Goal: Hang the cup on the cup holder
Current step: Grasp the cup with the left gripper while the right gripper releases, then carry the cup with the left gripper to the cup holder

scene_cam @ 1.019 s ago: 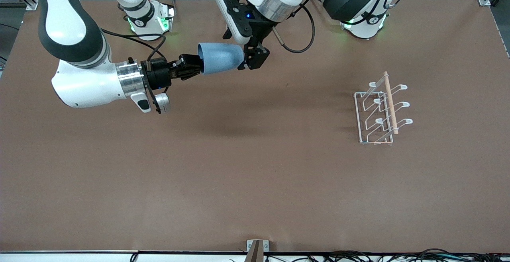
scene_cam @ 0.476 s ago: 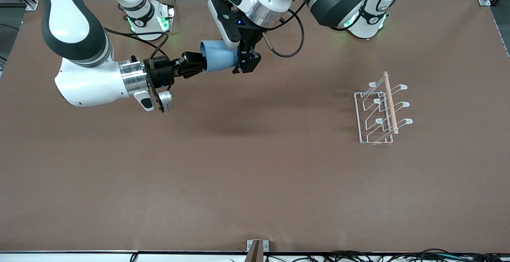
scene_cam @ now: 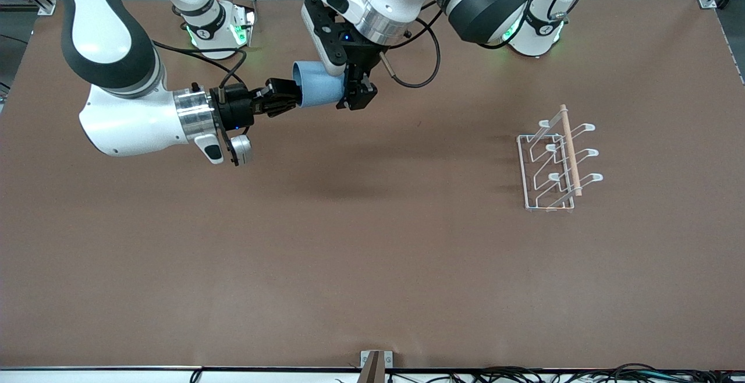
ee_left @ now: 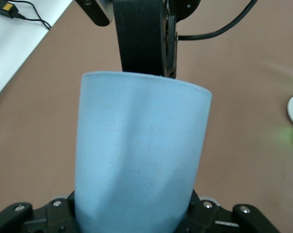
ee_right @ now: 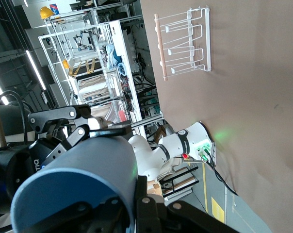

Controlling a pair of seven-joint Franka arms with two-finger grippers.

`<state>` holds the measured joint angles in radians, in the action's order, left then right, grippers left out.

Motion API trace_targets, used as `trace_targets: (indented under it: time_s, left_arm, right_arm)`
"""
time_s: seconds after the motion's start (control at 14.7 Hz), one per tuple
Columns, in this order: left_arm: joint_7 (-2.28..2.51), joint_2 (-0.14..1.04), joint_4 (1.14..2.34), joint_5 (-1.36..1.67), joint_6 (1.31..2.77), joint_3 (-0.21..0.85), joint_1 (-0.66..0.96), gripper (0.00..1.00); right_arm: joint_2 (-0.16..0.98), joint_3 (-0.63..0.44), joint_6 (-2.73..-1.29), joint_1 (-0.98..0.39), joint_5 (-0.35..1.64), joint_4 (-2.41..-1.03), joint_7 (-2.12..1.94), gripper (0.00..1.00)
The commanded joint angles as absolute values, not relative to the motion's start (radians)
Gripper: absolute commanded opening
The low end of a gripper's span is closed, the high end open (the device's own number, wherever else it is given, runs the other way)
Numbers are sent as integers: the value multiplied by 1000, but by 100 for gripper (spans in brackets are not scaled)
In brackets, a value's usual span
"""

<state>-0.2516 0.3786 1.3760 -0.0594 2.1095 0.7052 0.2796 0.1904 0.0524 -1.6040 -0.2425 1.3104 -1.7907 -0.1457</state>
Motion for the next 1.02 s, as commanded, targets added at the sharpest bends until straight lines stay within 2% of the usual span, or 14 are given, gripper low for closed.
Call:
trace_targets:
  time_s: [0.0,0.27,0.48,0.68,0.95]
  left_arm:
    - [-249,390,1353,-147,2012,689,265,29]
    - [-252,373,1353,-205,1829,681,198,30]
    - [-256,371,1353,-351,1641,676,186,30]
    - [-304,376,1359,-532,1432,678,187,30]
    - [-442,387,1411,-776,1257,661,172,30]
  right_arm:
    - [166,44,-1575,-247,1328,-1792,-95,100]
    - [164,35,-1586,-223,1293,-1781,-90,100]
    - [158,28,-1601,-152,1116,-1779,-86,100]
    - [135,28,-1669,-86,837,-1778,-87,100]
    - [132,23,-1671,32,681,-1781,-95,100]
